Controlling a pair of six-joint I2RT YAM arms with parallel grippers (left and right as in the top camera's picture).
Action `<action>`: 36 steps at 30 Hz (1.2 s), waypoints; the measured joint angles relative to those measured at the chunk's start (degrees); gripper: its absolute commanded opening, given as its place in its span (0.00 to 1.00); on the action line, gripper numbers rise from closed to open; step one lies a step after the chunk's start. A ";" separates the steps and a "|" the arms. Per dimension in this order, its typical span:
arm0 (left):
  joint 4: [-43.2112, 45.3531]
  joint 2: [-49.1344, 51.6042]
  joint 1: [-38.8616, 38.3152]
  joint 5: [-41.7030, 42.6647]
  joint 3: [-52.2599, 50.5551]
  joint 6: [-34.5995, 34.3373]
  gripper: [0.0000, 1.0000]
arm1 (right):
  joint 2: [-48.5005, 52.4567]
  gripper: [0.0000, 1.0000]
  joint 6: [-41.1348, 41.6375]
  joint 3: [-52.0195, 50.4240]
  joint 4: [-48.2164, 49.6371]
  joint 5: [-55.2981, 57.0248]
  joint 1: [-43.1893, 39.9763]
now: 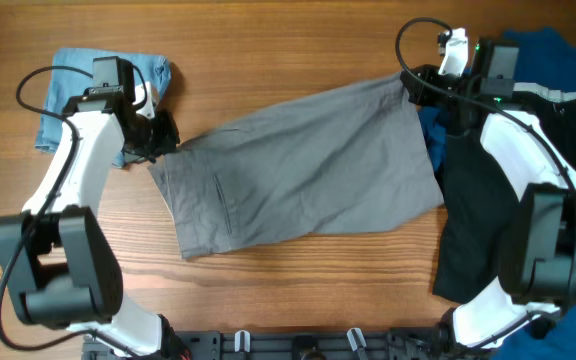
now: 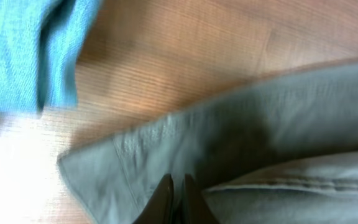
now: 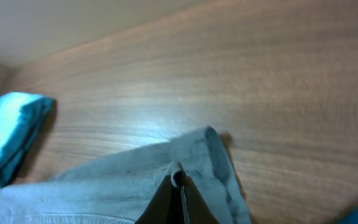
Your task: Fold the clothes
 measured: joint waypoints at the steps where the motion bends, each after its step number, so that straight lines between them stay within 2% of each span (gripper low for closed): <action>1: -3.85 -0.90 0.00 -0.17 0.13 0.00 0.04 | -0.87 0.04 0.00 0.02 0.50 -1.07 0.09; 5: -9.22 -0.96 -0.02 -3.06 0.24 0.00 0.04 | -0.94 0.04 0.02 0.00 4.26 -3.91 0.98; 9: -7.08 -0.96 -0.02 -6.80 0.24 -0.39 0.15 | -0.90 0.05 0.04 0.00 7.69 -4.63 1.77; 10: -7.02 -0.96 -0.02 -7.96 0.24 -0.87 0.20 | -0.79 0.16 0.04 0.00 7.91 -4.72 1.77; 11: -7.04 -0.96 -0.02 -8.94 0.22 -1.51 0.46 | -0.55 1.00 0.02 0.00 8.31 -4.72 1.77; 13: -7.10 -0.96 0.22 -12.17 0.20 -2.12 0.58 | 0.87 0.99 0.26 0.02 8.74 -3.91 1.60; 15: -7.30 -0.96 0.42 -13.35 -0.13 -2.82 0.63 | 1.46 0.99 0.17 0.04 7.82 -2.89 1.31; 19: -7.50 -0.96 0.46 -14.19 -2.73 -3.04 0.71 | 1.60 0.99 0.09 0.87 -6.45 -2.03 -0.76; 20: -7.61 -0.96 0.46 -14.19 -3.02 -3.04 0.72 | 1.60 0.82 -0.24 0.90 -12.20 -1.99 -1.29; 22: -7.74 -0.96 0.46 -14.14 -3.13 -3.04 0.73 | 1.60 0.40 -1.62 0.81 -19.54 -2.10 -1.18; 23: -7.76 -0.96 0.46 -14.14 -3.17 -3.04 0.75 | 1.60 0.31 -2.21 0.81 -21.90 -2.21 -0.85; 24: -7.43 -0.96 0.46 -14.14 -3.17 -3.02 0.78 | 1.60 0.28 -2.91 0.81 -24.37 -2.25 -0.37; 25: -6.45 -0.96 0.46 -14.14 -3.17 -3.02 0.81 | 1.60 0.45 -3.17 0.74 -26.45 -2.25 0.52; 27: -3.82 -0.96 0.46 -14.12 -3.17 -3.02 0.87 | 1.62 0.50 -3.08 0.31 -30.18 -1.40 2.36; 29: -2.34 -0.96 0.46 -14.05 -3.17 -2.95 0.89 | 1.62 0.51 -2.95 0.02 -31.93 1.36 3.30; 31: -2.29 -0.96 0.46 -13.88 -3.17 -1.64 0.80 | 1.62 0.51 -2.99 -0.02 -31.65 2.99 2.69; 34: -2.01 -0.96 0.66 -13.64 -3.17 0.72 0.80 | 1.62 0.51 -2.99 -0.02 -32.26 2.97 1.55; 36: 0.50 -0.96 0.98 -13.64 -3.67 1.60 0.72 | 1.62 0.50 -2.97 -0.02 -32.79 2.95 1.49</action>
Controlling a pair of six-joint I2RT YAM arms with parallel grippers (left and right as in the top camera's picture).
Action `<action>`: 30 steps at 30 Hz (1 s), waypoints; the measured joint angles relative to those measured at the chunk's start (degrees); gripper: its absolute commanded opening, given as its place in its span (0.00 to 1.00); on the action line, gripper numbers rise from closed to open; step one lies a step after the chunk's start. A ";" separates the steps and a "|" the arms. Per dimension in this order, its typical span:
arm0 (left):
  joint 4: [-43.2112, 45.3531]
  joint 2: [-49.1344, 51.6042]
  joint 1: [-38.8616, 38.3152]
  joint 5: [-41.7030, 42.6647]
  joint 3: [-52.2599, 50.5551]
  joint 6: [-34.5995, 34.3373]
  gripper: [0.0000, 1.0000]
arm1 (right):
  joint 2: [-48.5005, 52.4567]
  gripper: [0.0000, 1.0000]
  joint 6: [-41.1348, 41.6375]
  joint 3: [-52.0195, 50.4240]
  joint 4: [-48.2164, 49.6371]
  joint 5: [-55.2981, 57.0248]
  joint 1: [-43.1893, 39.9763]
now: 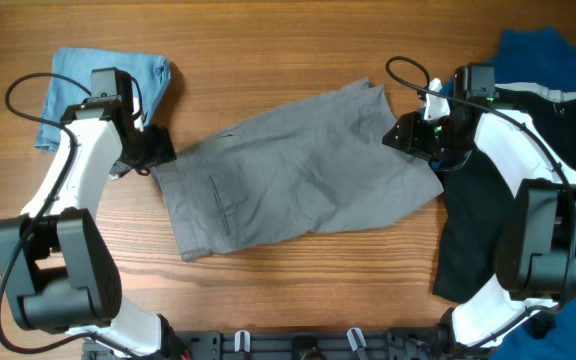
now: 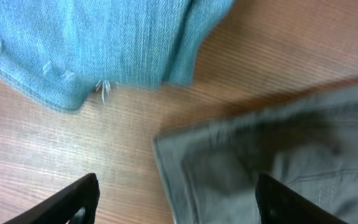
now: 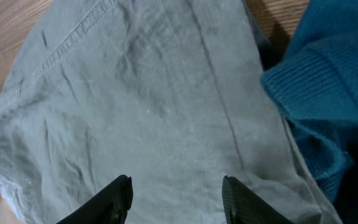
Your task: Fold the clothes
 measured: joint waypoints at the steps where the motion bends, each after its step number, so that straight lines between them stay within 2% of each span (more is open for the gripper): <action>1: 2.01 0.00 0.09 0.28 -0.79 0.22 0.63 | 0.00 0.50 0.00 0.00 0.00 0.00 0.00; 3: 7.78 -0.13 0.13 3.28 -4.57 1.01 0.37 | 0.00 0.50 0.00 0.00 0.04 0.00 -0.13; 4: 10.82 -0.13 0.13 4.63 -6.36 1.16 0.17 | 0.00 0.50 0.00 0.00 -0.09 0.00 -0.33; 5: 12.76 -0.13 0.13 6.10 -8.20 1.22 0.04 | 0.00 0.50 0.00 0.00 -0.15 0.00 -0.46; 7: 12.04 -0.13 0.13 7.13 -9.07 1.44 0.04 | 0.00 0.50 0.00 0.02 -0.17 0.02 -0.66; 10: 3.54 -0.33 0.68 7.56 -8.09 1.44 0.04 | 0.00 0.51 0.00 0.00 -0.55 0.00 -0.66; 12: 1.03 -1.60 2.64 6.71 -7.32 1.40 0.04 | 0.00 0.52 0.00 0.00 -0.61 0.00 -0.66; 13: 1.44 -2.62 4.17 6.12 -6.95 1.38 0.17 | 0.00 0.56 0.00 0.00 -0.74 0.00 -0.66; 14: 2.16 -3.21 5.38 5.75 -6.62 1.27 0.36 | 0.00 0.61 0.00 0.00 -0.83 0.00 -0.66; 16: 4.02 -3.39 7.13 4.85 -6.32 0.63 0.64 | 0.00 0.61 0.17 0.02 -1.68 0.02 -0.66; 17: 3.91 -3.39 7.39 4.46 -6.23 0.28 0.71 | 0.00 0.61 0.15 0.02 -2.80 0.02 -0.66; 18: 2.80 -3.39 7.41 4.46 -5.88 0.17 0.73 | 0.00 0.61 0.15 0.02 -3.76 0.02 -0.66; 19: 1.01 -3.43 7.41 4.46 -5.07 -0.07 0.71 | 0.00 0.57 0.13 0.02 -4.68 0.02 -0.66; 20: -1.55 -3.65 7.41 4.48 -3.28 0.11 0.57 | 0.00 0.49 0.04 0.02 -6.10 0.02 -0.66; 21: -3.10 -4.13 7.41 4.96 -1.49 0.11 0.31 | 0.00 0.43 0.15 0.02 -7.10 0.02 -0.66; 22: -3.54 -4.92 7.41 6.64 -0.04 0.17 0.06 | 0.00 0.34 0.22 0.02 -7.63 0.02 -0.66; 23: -3.76 -6.16 7.41 9.99 1.27 -0.02 0.04 | 0.00 0.27 0.31 -0.11 -8.96 0.04 -0.66; 25: -4.26 -7.17 6.99 13.73 1.60 0.02 0.04 | 0.00 0.21 2.05 -2.14 -8.31 2.05 -0.66; 26: -3.28 -7.06 6.54 14.14 0.59 -0.04 0.11 | 0.00 0.19 3.19 -4.04 -7.17 3.30 -0.66; 27: -2.38 -6.86 6.29 14.14 -1.01 -0.04 0.25 | 0.00 0.16 4.00 -5.55 -5.70 4.07 -0.66; 29: 1.07 -4.24 6.16 13.90 -7.19 -1.03 0.36 | 0.09 0.11 6.78 -8.22 -3.19 5.73 -0.66; 30: 3.34 -1.86 6.56 13.90 -10.29 -2.01 0.46 | 0.09 0.11 9.29 -8.72 -2.69 6.86 -0.66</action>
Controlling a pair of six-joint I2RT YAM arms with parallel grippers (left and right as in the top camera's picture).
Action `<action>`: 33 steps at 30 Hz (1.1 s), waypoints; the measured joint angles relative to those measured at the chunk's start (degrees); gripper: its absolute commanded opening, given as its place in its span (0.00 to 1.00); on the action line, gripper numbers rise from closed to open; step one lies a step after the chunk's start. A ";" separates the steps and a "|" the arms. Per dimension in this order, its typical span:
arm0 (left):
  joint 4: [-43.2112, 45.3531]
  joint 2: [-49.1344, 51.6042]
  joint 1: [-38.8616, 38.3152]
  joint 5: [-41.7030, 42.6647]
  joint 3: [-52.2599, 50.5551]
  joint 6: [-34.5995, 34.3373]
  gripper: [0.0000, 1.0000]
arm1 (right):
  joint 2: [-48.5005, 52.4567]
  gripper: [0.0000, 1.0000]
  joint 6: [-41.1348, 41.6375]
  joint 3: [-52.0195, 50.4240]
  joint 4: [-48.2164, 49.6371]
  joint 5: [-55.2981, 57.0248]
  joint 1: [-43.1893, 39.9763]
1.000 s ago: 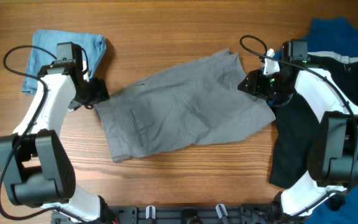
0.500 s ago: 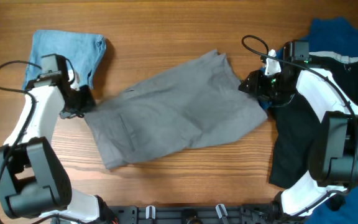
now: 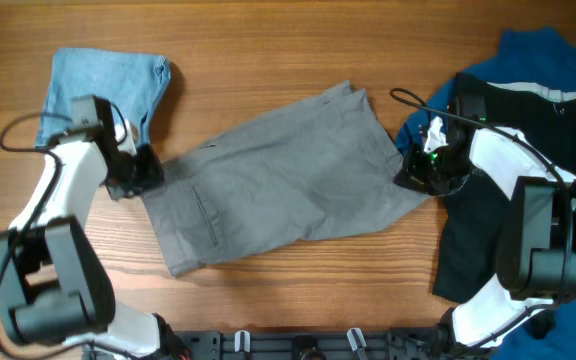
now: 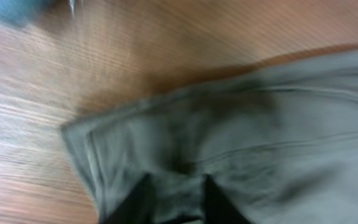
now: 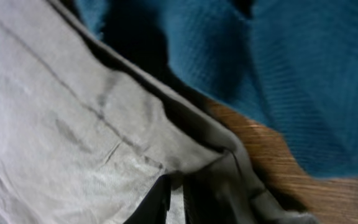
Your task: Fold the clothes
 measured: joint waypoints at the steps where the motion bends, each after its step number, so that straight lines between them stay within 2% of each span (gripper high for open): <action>1: 1.66 1.90 0.63 -0.15 -2.19 -1.09 0.61 | 0.00 0.11 1.88 0.00 0.50 0.68 0.02; 3: 2.27 2.47 2.19 2.32 -2.56 -2.40 0.73 | 0.00 0.11 3.08 0.00 1.22 1.22 0.00; 5: 1.77 2.40 3.15 4.83 -2.08 -2.62 0.78 | 0.00 0.12 3.04 0.26 0.92 1.51 0.02; 6: -5.03 2.43 4.70 5.64 -0.24 -2.08 0.83 | 0.00 0.12 2.89 0.44 0.83 1.70 0.00; 7: -7.98 2.03 6.45 5.86 0.68 -1.86 0.86 | 0.00 0.12 2.84 0.46 0.68 1.97 0.02; 8: -13.25 1.46 8.37 5.88 2.64 -1.49 0.94 | 0.00 0.12 2.67 0.46 0.61 2.12 0.02; 9: -14.82 0.48 9.44 5.84 3.41 -1.46 0.98 | 0.00 0.12 2.51 0.48 0.61 2.19 0.00; 11: -16.52 -1.51 10.73 5.40 4.33 -1.05 1.00 | 0.00 0.12 2.43 0.50 0.61 2.36 0.00; 14: -11.52 -1.70 10.62 5.86 1.70 -0.35 1.00 | 0.00 0.13 2.43 0.52 0.61 2.38 0.00; 16: -7.56 -1.79 8.83 6.71 -4.09 1.44 1.00 | 0.00 0.14 2.43 0.57 0.68 2.71 0.00; 18: -5.46 -2.43 6.75 7.19 -8.50 2.64 0.99 | 0.00 0.20 2.43 0.57 0.68 2.82 0.00; 19: -3.63 -3.45 6.38 7.15 -9.81 2.69 0.95 | 0.00 0.20 2.36 0.57 0.66 2.82 0.00; 21: 2.27 -6.05 4.76 7.74 -12.83 3.08 0.56 | 0.00 0.20 2.23 0.59 1.09 2.82 0.00; 22: 2.86 -6.19 4.37 7.82 -13.03 3.26 0.29 | 0.00 0.20 2.23 0.59 1.38 3.02 0.00; 24: 4.92 -5.51 2.95 8.63 -14.01 5.01 0.05 | 0.00 0.20 2.23 0.59 1.51 3.08 0.00; 26: 2.47 -4.42 2.82 9.44 -14.19 6.36 0.04 | 0.00 0.20 2.21 0.66 1.49 3.32 0.00; 30: -12.76 -2.67 3.98 9.79 -9.01 9.22 0.04 | -0.46 0.21 2.12 1.81 1.31 4.59 0.00; 31: -19.98 -2.05 4.70 9.60 -4.76 9.25 0.04 | -1.70 0.22 1.99 2.16 1.09 4.92 0.00; 33: -33.81 -1.51 6.88 7.23 11.61 9.25 0.04 | -5.42 0.22 1.99 3.23 1.44 4.98 0.00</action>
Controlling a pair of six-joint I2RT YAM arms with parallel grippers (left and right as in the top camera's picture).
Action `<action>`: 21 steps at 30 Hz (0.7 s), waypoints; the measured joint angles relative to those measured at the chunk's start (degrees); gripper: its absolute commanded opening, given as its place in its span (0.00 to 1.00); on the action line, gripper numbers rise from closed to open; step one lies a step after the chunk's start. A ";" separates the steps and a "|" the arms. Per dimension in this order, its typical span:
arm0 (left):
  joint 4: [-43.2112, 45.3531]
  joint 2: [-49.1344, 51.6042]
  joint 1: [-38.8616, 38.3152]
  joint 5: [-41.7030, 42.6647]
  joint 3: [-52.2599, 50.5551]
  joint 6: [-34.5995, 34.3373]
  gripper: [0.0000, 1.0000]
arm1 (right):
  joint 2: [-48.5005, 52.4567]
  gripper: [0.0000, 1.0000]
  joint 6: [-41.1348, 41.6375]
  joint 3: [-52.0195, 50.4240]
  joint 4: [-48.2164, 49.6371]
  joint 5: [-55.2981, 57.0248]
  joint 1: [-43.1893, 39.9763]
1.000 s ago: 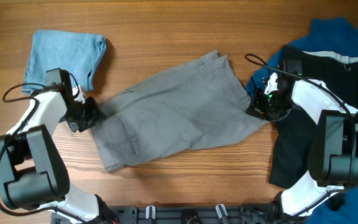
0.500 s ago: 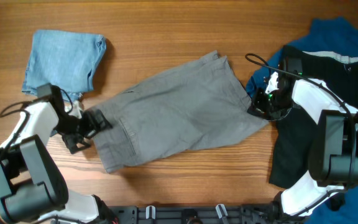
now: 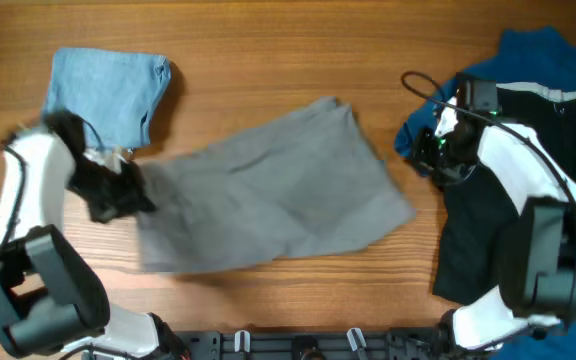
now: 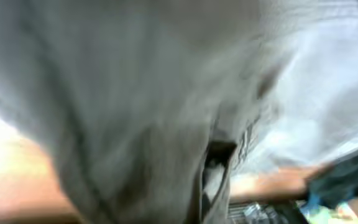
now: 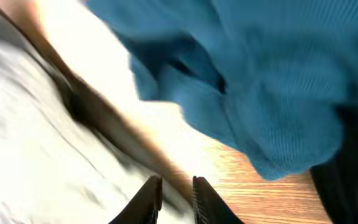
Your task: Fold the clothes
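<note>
Grey shorts (image 3: 268,190) lie spread flat across the middle of the wooden table (image 3: 268,50), slanting up to the right. My left gripper (image 3: 118,197) sits at their left edge, shut on the cloth. In the left wrist view the blurred grey shorts (image 4: 104,93) fill the frame and wrap round the left gripper (image 4: 213,180). My right gripper (image 3: 430,152) hovers beside the blue sweater, clear of the shorts' right edge. In the right wrist view the right gripper (image 5: 176,193) stands slightly open with only table between its fingers.
A folded light blue cloth (image 3: 108,85) lies at the back left. A blue sweater (image 3: 538,50) and a black garment (image 3: 478,240) are piled at the right, the blue sweater (image 5: 260,81) close above my right fingers. The arms' base rail (image 3: 298,345) runs along the front edge.
My left gripper has moved left and toward the front with the shorts' edge in it, and the shorts have shifted left. My right gripper has let go of the right hem and sits farther back.
Both grippers were first shut on the shorts' far corners, holding them stretched. Then both stood open over the shorts, which lay on the table. Then each was shut on a nearer edge. Now only the left holds, and the shorts lie farther left.
</note>
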 measured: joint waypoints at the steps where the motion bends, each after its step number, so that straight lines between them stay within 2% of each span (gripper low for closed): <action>1: -3.87 0.07 0.37 -1.09 6.43 0.00 0.04 | -2.56 0.22 0.00 0.66 0.55 0.02 0.00; 3: -9.22 -0.20 -0.02 -2.64 18.58 -0.48 0.04 | -5.03 0.22 0.00 1.20 1.40 0.07 0.00; 5: -9.16 -0.35 -2.93 -3.43 24.74 -2.62 0.04 | -5.44 0.22 0.00 1.29 1.51 0.15 0.00; 11: 3.48 0.83 -21.97 -3.74 25.68 -15.76 0.04 | -5.44 0.23 0.00 1.29 1.95 0.17 0.00; 12: 5.55 2.27 -27.15 -3.69 25.70 -18.27 0.04 | -5.44 0.24 0.00 1.29 2.05 0.17 0.00; 14: 7.37 5.01 -32.52 -3.61 25.70 -20.96 0.04 | -5.44 0.24 0.00 1.29 2.36 0.17 0.00; 16: 10.97 11.61 -39.58 -3.61 25.68 -24.20 0.04 | -5.44 0.24 0.00 1.29 2.71 0.17 0.00; 18: 11.74 15.39 -42.82 -3.61 25.64 -25.79 0.05 | -5.44 0.25 0.00 1.29 2.84 0.17 0.00; 19: 12.28 19.30 -45.77 -3.61 25.62 -26.88 0.07 | -5.44 0.25 0.00 1.29 2.84 0.17 0.00; 21: 12.28 22.10 -48.37 -3.61 25.51 -27.78 0.18 | -5.44 0.33 0.00 1.29 2.86 0.17 0.00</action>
